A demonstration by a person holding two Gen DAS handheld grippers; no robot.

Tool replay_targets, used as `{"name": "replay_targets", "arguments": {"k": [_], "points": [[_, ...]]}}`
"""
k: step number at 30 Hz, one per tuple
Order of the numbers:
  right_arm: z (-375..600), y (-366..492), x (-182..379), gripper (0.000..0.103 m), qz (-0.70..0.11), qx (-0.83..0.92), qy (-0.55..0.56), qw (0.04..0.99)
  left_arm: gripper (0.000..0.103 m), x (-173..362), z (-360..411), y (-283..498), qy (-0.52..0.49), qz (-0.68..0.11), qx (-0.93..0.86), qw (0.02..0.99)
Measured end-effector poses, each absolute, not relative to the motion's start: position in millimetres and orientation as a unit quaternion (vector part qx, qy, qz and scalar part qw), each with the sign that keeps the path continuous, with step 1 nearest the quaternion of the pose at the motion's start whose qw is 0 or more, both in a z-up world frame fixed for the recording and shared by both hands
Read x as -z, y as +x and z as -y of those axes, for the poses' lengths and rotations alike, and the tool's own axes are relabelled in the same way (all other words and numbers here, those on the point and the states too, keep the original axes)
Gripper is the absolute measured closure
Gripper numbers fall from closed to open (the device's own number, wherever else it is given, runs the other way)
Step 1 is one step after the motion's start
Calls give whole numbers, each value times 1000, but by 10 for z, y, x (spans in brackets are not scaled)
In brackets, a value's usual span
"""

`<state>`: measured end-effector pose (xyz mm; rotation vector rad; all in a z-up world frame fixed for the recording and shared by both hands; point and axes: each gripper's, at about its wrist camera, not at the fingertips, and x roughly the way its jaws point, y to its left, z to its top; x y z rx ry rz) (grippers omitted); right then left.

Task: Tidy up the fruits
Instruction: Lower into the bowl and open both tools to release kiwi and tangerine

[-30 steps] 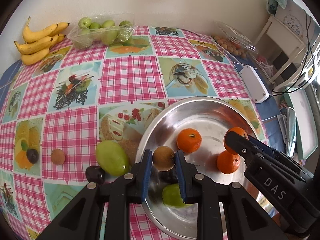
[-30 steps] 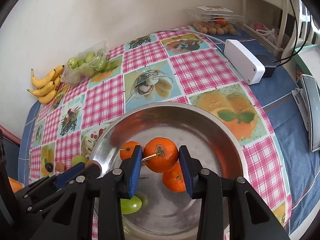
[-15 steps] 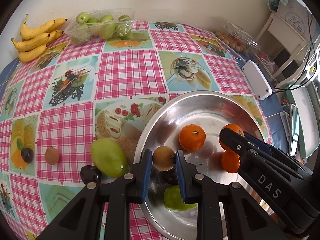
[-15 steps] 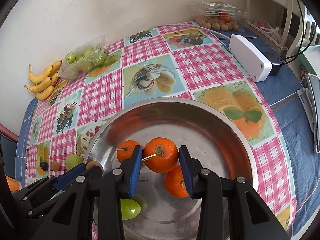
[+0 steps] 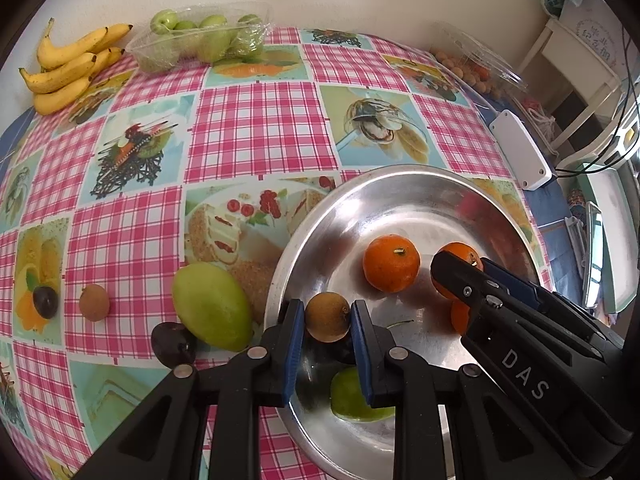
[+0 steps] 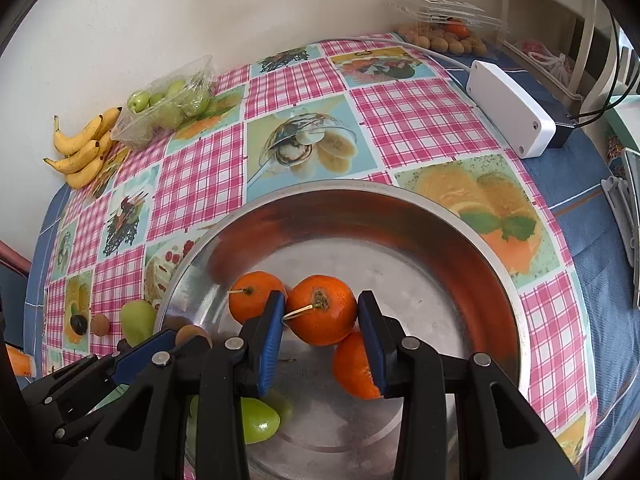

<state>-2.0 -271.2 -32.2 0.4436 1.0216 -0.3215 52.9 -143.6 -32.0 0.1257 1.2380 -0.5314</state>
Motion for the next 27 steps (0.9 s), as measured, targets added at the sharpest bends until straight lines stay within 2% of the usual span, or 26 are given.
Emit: {"name": "replay_targets", "arguments": {"k": [18,22,27], "points": [[2715,-9,342,64,-484,153,212,835,77,329,1438,534,58,-573,246,779],[2719,-15,345,59,-483,153,215,835,77,331,1444,538,58,-574,246,779],[2705,-17,316,58,-481,152,212,837,76,329,1450,549,60,-576,246,777]]}}
